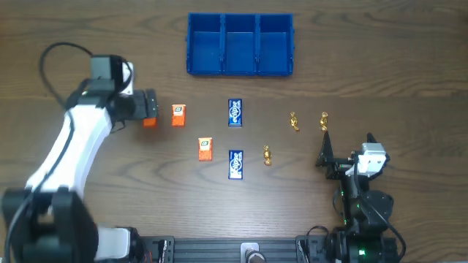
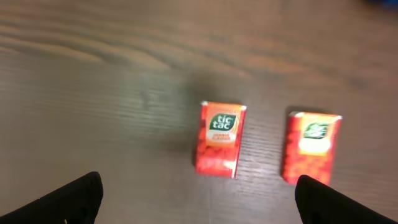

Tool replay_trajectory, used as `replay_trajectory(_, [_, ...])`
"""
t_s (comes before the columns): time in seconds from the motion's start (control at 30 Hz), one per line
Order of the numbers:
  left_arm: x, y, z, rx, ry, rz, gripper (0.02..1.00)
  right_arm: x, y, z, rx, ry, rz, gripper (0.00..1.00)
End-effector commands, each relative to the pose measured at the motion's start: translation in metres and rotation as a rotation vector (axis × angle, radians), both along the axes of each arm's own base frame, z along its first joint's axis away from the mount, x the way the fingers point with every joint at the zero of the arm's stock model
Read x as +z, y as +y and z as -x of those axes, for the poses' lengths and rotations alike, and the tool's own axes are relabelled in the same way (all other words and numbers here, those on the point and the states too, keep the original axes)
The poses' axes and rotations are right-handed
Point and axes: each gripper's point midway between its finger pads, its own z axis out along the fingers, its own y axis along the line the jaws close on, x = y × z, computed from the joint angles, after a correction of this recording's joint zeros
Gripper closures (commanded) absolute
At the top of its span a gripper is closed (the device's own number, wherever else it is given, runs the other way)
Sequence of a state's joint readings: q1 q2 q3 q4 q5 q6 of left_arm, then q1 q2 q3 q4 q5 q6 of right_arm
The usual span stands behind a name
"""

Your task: Sort Candies Into Trays

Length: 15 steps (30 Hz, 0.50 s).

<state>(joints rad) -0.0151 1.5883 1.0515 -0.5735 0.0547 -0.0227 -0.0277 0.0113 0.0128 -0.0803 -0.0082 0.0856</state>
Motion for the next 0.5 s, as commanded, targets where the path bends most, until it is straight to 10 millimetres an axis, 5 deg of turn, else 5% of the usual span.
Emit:
replay_trajectory(0.03, [-0.040,-0.011,-0.002,-0.076,0.092,0.044,0.020,-0.002,-0.001,0.000,-0.002,0.003,0.012,0.003])
replay_trajectory(0.5, [-0.066,-0.017,-0.007,-0.179,0.120,0.023,0.020,-0.002,-0.001,0.000,-0.002,0.003,0.012,0.003])
